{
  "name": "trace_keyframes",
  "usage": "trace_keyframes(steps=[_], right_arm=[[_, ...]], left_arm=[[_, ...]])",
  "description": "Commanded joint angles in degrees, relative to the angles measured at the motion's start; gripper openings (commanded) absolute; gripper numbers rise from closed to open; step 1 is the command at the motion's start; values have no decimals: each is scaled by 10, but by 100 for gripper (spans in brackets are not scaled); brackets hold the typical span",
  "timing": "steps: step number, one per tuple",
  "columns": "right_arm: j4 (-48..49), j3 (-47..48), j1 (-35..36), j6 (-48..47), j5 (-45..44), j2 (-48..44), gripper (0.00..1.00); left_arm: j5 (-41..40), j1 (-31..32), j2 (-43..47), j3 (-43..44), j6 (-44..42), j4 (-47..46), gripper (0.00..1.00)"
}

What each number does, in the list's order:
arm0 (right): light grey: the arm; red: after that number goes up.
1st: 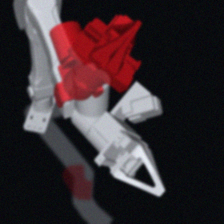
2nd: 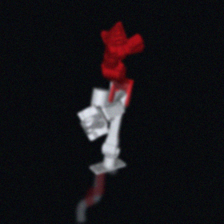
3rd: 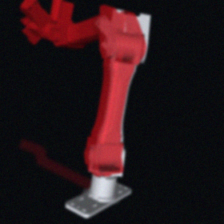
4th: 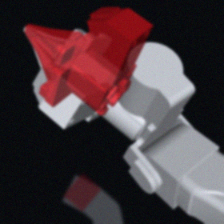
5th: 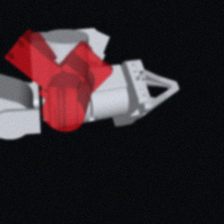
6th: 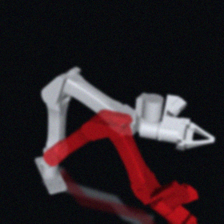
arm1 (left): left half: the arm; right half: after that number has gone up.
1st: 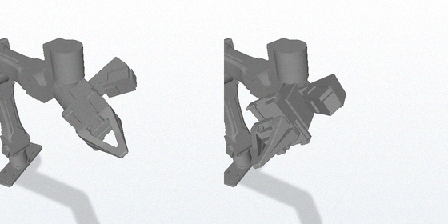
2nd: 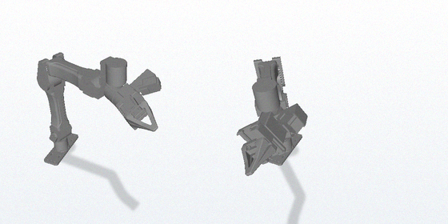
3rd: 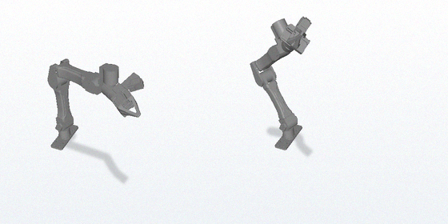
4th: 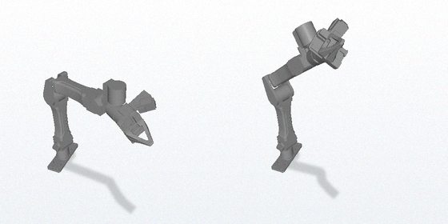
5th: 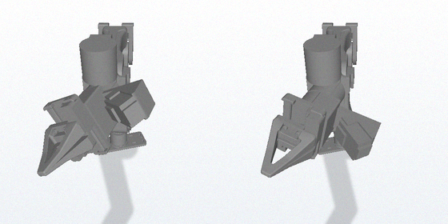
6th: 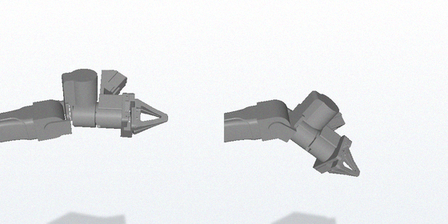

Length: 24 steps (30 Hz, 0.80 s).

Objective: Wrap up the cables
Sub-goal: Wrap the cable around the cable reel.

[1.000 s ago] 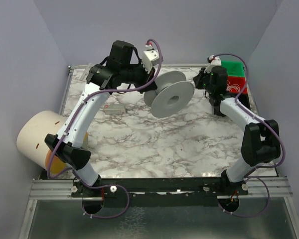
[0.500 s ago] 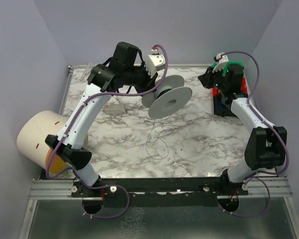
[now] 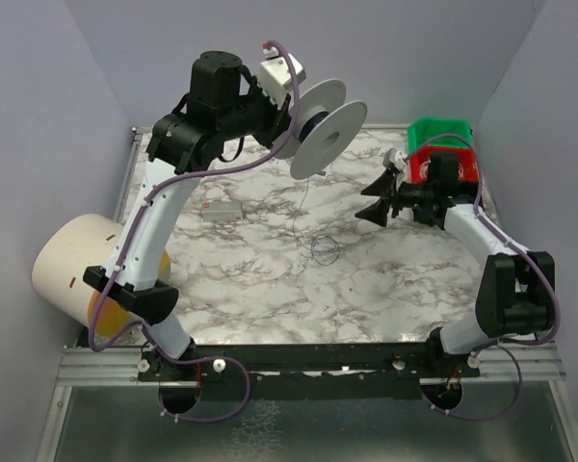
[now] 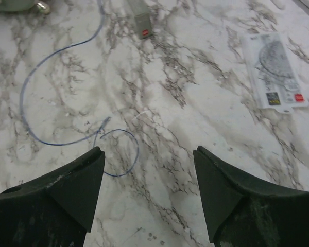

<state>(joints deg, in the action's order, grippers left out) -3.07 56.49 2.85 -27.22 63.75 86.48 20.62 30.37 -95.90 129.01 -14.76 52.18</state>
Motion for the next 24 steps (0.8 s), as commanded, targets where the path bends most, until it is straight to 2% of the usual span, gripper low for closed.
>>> trace_keyframes(steps=[1,5,9,13,19,24], right_arm=[[-100,10,45,-109,88,-15,77],[-125,13,106,-146,53,-28,81],[-108,13,148,-133,18,-20,83],[-107,4,174,-148,-8,-6,89],[-178,9,202,-202,13,-2,90],[-172,-3,224,-206,-5,15,93]], left_arm=[[-31,-8,-3,26,42,-80,0],[-53,-9,-12,34,55,-86,0],[-54,-9,-16,24,64,-89,0],[-58,-10,-19,24,67,-91,0],[-70,-10,-24,22,74,-92,0],[-73,-10,-26,18,78,-94,0]])
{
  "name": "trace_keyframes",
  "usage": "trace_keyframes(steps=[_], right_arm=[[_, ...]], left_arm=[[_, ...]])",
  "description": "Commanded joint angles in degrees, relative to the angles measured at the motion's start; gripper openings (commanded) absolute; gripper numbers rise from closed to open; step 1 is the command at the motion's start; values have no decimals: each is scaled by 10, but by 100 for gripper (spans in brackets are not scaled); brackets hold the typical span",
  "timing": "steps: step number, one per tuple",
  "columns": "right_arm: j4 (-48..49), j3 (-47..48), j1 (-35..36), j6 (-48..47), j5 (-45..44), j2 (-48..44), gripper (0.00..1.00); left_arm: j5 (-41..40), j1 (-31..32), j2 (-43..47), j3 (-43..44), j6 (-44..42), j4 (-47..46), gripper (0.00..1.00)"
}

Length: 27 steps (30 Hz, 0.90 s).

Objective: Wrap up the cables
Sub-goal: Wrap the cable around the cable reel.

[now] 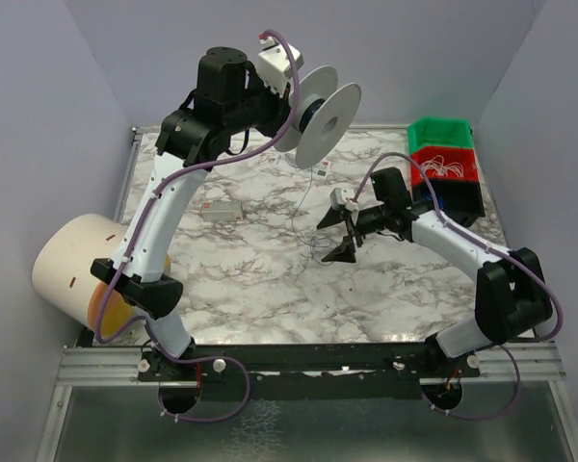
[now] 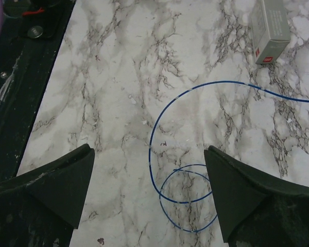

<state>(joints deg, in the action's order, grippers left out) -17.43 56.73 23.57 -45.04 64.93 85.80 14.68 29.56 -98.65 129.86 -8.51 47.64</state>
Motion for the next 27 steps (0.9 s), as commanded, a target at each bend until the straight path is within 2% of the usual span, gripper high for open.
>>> trace_keyframes(steps=[1,3,9,12,13,16,17,19,20,21,24,27], right_arm=[[-31,-3,20,-30,-22,29,98],[-12,-6,29,-17,-37,40,100],[183,-51,60,120,-151,64,100],[225,-57,75,146,-188,75,97],[235,-61,79,151,-197,79,94],[258,-70,88,158,-219,87,78],[266,-74,88,161,-224,88,68],[291,-87,89,171,-233,83,35],[306,-93,88,181,-246,79,10],[325,-100,87,202,-266,73,2],[363,-98,60,279,-323,63,0],[376,-77,-5,380,-370,60,1]], left_arm=[[-15,-2,2,10,16,-48,0],[-16,-2,3,7,16,-48,0],[-12,-2,3,5,20,-50,0],[-9,-2,0,7,21,-50,0],[-9,-2,-2,7,23,-50,0],[-7,-2,-7,10,24,-50,0],[-7,-2,-8,12,24,-50,0],[-7,-2,-11,13,24,-50,0],[-7,-2,-13,13,24,-50,0],[-7,-2,-13,13,24,-50,0],[-3,-2,-7,7,21,-49,0],[25,-4,6,-3,14,-46,0]])
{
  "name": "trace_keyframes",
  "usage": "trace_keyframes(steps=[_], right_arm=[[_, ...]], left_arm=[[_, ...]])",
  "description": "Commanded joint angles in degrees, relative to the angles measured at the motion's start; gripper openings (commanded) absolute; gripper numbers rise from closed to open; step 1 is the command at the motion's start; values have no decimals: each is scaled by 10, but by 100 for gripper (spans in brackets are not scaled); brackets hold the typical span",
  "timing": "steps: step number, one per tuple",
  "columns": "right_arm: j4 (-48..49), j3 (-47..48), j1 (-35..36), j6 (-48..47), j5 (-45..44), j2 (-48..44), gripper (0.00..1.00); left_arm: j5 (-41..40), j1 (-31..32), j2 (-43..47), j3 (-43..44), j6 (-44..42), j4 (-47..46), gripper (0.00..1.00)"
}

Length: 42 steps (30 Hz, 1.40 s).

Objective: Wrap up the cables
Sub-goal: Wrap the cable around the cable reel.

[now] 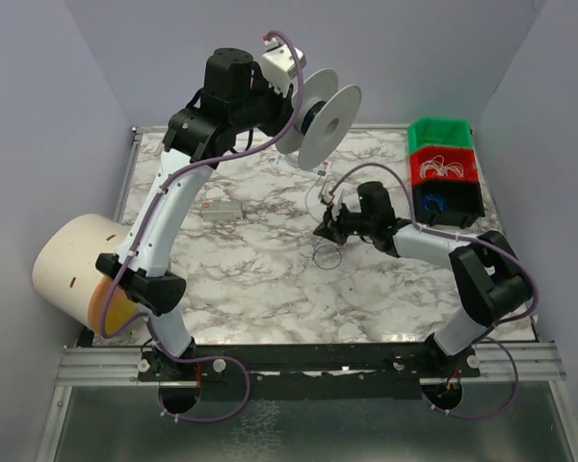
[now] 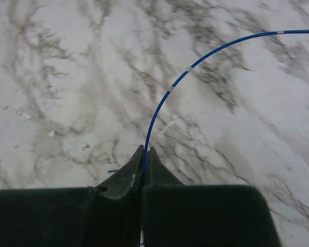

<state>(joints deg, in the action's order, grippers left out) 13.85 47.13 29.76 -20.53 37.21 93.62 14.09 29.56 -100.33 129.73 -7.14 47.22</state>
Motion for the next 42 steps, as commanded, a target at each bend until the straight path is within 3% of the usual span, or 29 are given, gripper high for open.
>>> trace_keyframes(steps=[1,4,9,13,20,24,28,31,34,42], right_arm=[[62,26,-94,168,-107,-18,1],[44,59,-165,237,-133,-18,0],[-34,138,-253,268,-37,-28,1],[-89,190,-301,267,73,-44,1],[-355,324,-321,131,216,-67,1],[-447,388,-321,118,297,-77,0],[-400,393,-320,208,367,-96,1],[-280,357,-313,342,410,-111,0],[-172,324,-282,418,421,-124,0],[-146,320,-119,431,457,-83,0]], left_arm=[[48,-4,29,-8,-2,-41,0],[130,-5,48,-35,-20,-28,0],[188,-5,70,-78,-69,11,0],[127,-4,85,-116,-107,25,0],[-65,23,87,-166,-113,0,0],[-172,34,78,-197,-97,-30,0],[-250,35,64,-209,-75,-53,0],[-291,34,53,-206,-49,-69,0],[-309,34,42,-198,-28,-78,0],[-342,33,2,-165,14,-88,0]])
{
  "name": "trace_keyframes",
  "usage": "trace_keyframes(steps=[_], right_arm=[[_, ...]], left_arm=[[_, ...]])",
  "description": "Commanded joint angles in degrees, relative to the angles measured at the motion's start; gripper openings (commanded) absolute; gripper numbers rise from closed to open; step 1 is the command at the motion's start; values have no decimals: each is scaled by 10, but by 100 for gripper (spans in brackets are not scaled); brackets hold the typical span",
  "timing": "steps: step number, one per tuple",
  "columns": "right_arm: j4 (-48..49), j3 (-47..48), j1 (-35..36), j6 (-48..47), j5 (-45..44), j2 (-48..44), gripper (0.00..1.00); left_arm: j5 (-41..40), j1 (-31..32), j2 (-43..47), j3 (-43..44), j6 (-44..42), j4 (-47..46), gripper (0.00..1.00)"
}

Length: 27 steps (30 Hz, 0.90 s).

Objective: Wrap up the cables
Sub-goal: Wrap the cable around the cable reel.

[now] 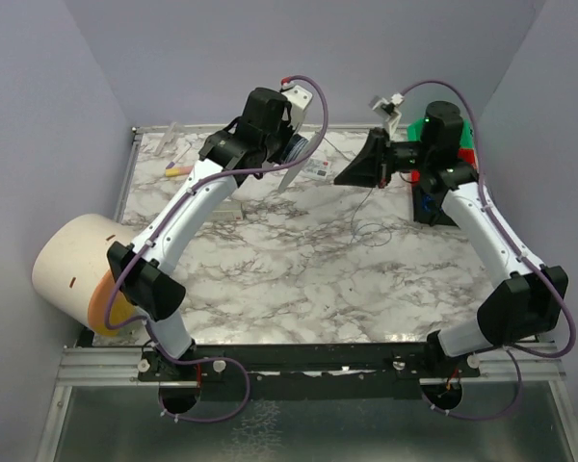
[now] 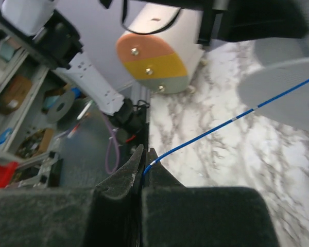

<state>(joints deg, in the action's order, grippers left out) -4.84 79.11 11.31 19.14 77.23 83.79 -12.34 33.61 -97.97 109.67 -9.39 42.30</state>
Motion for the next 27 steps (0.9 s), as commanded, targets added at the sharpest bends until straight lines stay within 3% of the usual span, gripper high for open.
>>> trace_keyframes(steps=[1,7,16,22,27], right_arm=[[39,6,82,35,58,23,0],[-5,1,150,-14,21,55,0],[-86,-81,168,-140,-42,112,1],[-52,-90,167,-123,-80,160,1],[3,-116,152,-78,-181,179,1]], left_arm=[[-83,-8,-27,41,42,-39,0],[-45,-34,-48,70,98,-36,0],[224,-144,-56,80,186,-45,0],[363,-153,-48,60,199,-64,0],[463,-164,-20,43,197,-93,0]])
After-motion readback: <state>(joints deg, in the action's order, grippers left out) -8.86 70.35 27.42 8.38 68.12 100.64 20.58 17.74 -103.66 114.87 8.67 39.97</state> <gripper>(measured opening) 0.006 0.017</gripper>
